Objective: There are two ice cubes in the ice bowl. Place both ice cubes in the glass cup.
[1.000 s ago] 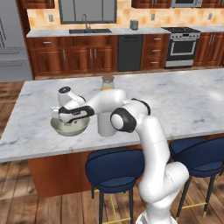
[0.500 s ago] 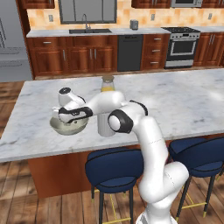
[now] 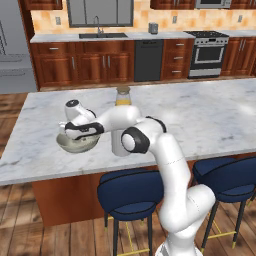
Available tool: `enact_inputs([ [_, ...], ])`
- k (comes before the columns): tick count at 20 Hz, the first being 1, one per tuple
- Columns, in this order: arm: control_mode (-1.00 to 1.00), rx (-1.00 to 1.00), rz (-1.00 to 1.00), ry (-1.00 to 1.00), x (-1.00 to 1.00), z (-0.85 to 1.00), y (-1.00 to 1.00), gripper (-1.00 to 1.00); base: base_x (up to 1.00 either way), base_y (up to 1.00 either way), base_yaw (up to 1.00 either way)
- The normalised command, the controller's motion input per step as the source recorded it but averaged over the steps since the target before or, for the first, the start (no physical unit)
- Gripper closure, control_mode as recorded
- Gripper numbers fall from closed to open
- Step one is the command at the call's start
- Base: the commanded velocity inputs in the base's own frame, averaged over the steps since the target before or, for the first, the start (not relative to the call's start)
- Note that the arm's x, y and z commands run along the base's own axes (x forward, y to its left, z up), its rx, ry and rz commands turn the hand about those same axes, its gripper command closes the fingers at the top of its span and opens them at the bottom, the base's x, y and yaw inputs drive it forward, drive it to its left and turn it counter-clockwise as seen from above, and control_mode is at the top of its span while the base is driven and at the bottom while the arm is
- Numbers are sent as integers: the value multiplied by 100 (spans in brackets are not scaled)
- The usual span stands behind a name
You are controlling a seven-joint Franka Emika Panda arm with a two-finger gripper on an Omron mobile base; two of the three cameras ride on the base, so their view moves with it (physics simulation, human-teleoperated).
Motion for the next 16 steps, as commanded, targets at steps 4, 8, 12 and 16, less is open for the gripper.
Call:
enact_inputs([
  [4, -100, 0, 0, 0, 0, 0, 0, 100, 0, 0, 0],
  [8, -100, 0, 0, -8, -31, 14, -12, 100, 0, 0, 0],
  [12, -100, 4, 0, -23, -93, 75, -77, 100, 0, 0, 0],
  [16, -100, 11, -1, -13, -81, 87, -82, 100, 0, 0, 0],
])
